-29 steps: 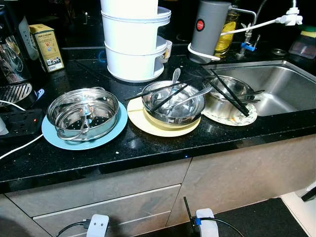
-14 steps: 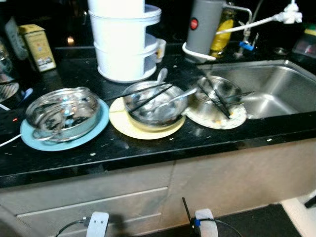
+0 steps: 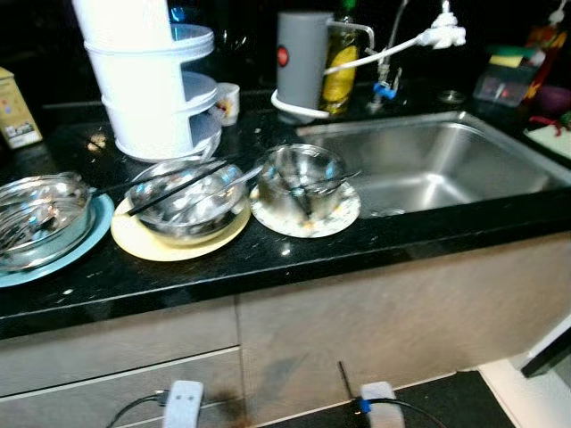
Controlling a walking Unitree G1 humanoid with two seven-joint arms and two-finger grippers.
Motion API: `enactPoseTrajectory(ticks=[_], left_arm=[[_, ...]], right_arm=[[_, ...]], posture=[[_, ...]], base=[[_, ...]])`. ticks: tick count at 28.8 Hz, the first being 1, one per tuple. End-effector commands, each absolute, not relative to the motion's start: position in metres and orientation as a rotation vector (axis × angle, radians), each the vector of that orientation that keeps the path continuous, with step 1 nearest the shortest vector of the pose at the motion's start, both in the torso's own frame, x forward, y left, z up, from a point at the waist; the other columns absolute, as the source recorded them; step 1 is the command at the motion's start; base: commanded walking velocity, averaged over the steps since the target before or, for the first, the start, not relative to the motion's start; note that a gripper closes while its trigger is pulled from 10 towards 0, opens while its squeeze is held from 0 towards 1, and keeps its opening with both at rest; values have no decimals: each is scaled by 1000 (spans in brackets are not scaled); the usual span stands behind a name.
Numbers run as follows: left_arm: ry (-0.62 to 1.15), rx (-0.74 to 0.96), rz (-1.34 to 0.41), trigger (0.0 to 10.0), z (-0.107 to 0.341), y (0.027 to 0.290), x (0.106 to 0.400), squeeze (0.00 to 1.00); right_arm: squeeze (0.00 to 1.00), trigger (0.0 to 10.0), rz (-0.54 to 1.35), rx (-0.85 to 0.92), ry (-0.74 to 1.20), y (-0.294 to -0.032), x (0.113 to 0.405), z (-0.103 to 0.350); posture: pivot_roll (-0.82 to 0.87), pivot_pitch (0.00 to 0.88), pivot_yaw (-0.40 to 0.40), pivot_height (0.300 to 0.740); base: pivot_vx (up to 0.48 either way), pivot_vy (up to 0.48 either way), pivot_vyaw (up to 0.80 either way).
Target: Kitchen organization
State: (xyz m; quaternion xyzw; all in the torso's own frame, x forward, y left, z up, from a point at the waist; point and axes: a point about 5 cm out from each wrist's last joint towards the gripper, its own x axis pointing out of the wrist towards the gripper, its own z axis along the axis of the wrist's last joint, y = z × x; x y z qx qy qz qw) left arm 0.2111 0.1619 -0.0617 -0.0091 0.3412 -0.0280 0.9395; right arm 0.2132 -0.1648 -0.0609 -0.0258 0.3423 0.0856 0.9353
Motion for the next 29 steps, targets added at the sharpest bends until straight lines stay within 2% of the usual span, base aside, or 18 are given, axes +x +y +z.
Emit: enactPoseTrajectory(ticks=[1, 4, 15, 29], left_arm=[[711, -14, -55, 10000, -64, 163, 207, 4], [709, -17, -53, 10000, -64, 164, 208, 4], [693, -25, -42, 10000, -61, 165, 210, 0], [680, -36, -27, 10000, -60, 166, 211, 0]], right_arm=[[0, 10000, 213, -67, 719, -159, 206, -65], [0, 10000, 219, -62, 718, -158, 206, -65], [0, 10000, 252, -66, 711, -155, 207, -64], [0, 10000, 290, -55, 705, -150, 207, -64]], posture=[[-81, 119, -57, 740], [-81, 119, -57, 740], [-81, 119, -60, 740], [-79, 118, -62, 740]], base=[[0, -480, 0], [0, -480, 0], [0, -480, 751], [0, -426, 0]])
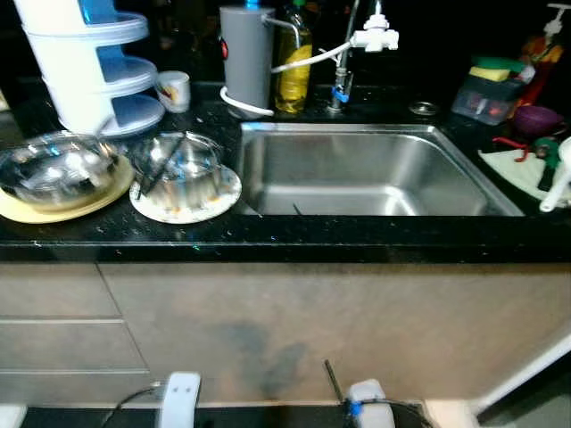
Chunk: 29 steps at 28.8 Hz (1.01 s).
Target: Kitchen organization
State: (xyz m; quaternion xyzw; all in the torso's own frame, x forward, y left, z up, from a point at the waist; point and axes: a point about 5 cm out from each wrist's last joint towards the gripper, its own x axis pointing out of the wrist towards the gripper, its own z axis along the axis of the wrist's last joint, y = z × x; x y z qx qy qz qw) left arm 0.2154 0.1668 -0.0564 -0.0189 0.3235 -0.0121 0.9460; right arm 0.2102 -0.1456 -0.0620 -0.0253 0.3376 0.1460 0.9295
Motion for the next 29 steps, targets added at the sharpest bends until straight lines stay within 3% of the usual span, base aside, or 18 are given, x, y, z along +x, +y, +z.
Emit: enactPoseTrajectory(ticks=[1, 10, 19, 29], left_arm=[[678, -36, -26, 10000, -59, 166, 211, 0], [670, -85, 22, 10000, -57, 169, 215, 0], [651, -105, 22, 10000, -54, 173, 218, 0], [615, -7, -33, 10000, -51, 173, 220, 0]], right_arm=[[0, 10000, 290, -54, 704, -150, 207, -64], [0, 10000, 290, -55, 703, -152, 206, -64], [0, 10000, 284, -49, 701, -151, 206, -64], [0, 10000, 275, -43, 698, -151, 208, -64]], posture=[[-79, 118, -62, 740], [-83, 122, -59, 740], [-83, 126, -56, 740], [-83, 132, -51, 740]], base=[[0, -401, 0], [0, -247, 0], [0, 480, 0], [0, 79, 0]])
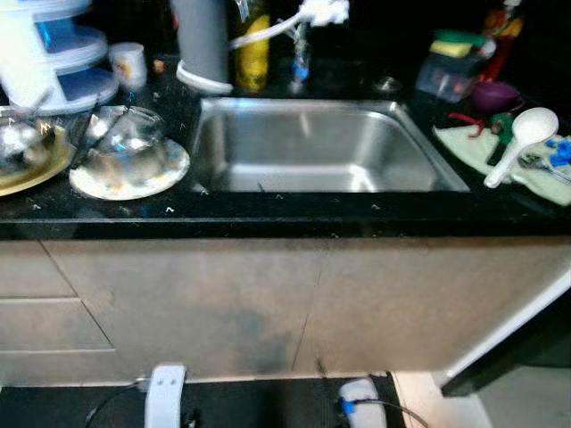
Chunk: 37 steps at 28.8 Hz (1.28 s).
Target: Kitchen organization
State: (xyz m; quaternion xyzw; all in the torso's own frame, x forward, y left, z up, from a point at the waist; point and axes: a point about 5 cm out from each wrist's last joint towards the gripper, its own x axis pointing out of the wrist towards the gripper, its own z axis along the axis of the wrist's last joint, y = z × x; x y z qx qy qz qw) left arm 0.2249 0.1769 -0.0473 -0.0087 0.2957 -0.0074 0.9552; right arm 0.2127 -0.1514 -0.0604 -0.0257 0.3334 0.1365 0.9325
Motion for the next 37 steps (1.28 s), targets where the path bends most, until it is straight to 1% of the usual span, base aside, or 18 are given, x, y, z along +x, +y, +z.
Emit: enactPoseTrajectory(ticks=[1, 6, 13, 17, 25, 34, 37], left_arm=[[604, 28, -57, 10000, -50, 172, 220, 0], [568, 104, -149, 10000, -46, 164, 223, 0], [607, 83, -79, 10000, -48, 168, 225, 0], [607, 79, -76, 10000, -49, 168, 225, 0], [571, 166, -149, 10000, -46, 162, 227, 0], [549, 167, -128, 10000, -43, 164, 229, 0], [487, 170, -126, 10000, -35, 164, 234, 0]], right_arm=[[0, 10000, 270, -42, 696, -151, 208, -64], [0, 10000, 260, -34, 684, -153, 209, -62], [0, 10000, 243, -15, 684, -154, 210, -62], [0, 10000, 238, -12, 690, -155, 210, -62], [0, 10000, 234, -6, 690, -154, 211, -62], [0, 10000, 244, -2, 682, -153, 212, -61], [0, 10000, 287, -22, 656, -150, 216, -57]], posture=[[-83, 134, -51, 740], [-82, 135, -47, 740], [-84, 137, -43, 740], [-84, 137, -43, 740], [-79, 139, -41, 740], [-78, 138, -42, 740], [-73, 129, -43, 740]], base=[[0, 0, 0], [0, 0, 0], [0, 0, 0], [0, 0, -800], [0, 0, -800], [0, 0, -800], [0, 0, 0]])
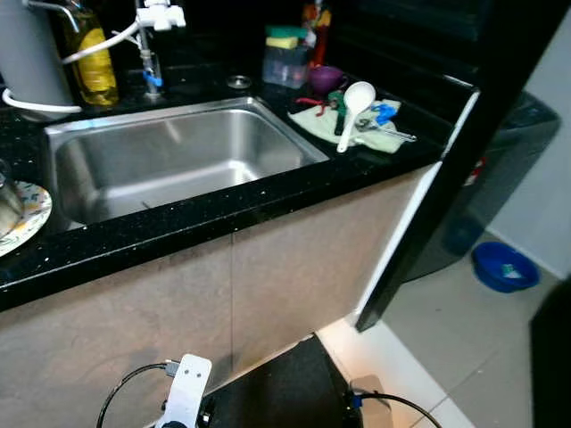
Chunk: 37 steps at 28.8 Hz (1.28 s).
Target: Kitchen organization
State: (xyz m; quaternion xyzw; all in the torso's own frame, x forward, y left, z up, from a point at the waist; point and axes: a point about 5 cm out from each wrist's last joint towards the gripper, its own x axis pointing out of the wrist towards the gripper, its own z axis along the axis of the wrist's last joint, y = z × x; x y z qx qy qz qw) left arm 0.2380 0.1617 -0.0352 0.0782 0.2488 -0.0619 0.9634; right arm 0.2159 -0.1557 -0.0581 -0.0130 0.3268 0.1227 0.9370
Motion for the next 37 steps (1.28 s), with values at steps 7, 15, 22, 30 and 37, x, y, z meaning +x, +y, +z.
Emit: enactPoseTrajectory(ticks=[7, 15, 22, 30, 37], left_arm=[[240, 170, -216, 10000, -2, 158, 235, 0], [155, 177, -288, 10000, 23, 151, 224, 0], [74, 179, -283, 10000, 43, 151, 232, 0], [-152, 138, -135, 10000, 131, 163, 284, 0], [-263, 189, -46, 10000, 194, 172, 318, 0]], right_arm=[[0, 10000, 528, 106, 497, -132, 232, -32], [0, 10000, 764, 234, 266, -125, 256, 29], [0, 10000, 839, 228, 184, -119, 266, 55], [0, 10000, 731, 392, -173, -127, 305, 154], [0, 10000, 568, 229, -369, -133, 327, 218]], posture=[[-72, 126, -32, 740], [-73, 127, -29, 740], [-64, 131, -41, 740], [-58, 140, -42, 740], [-62, 142, -32, 740]], base=[[0, 0, 0], [0, 0, 0], [0, 0, 0], [0, 0, 0], [0, 0, 0]])
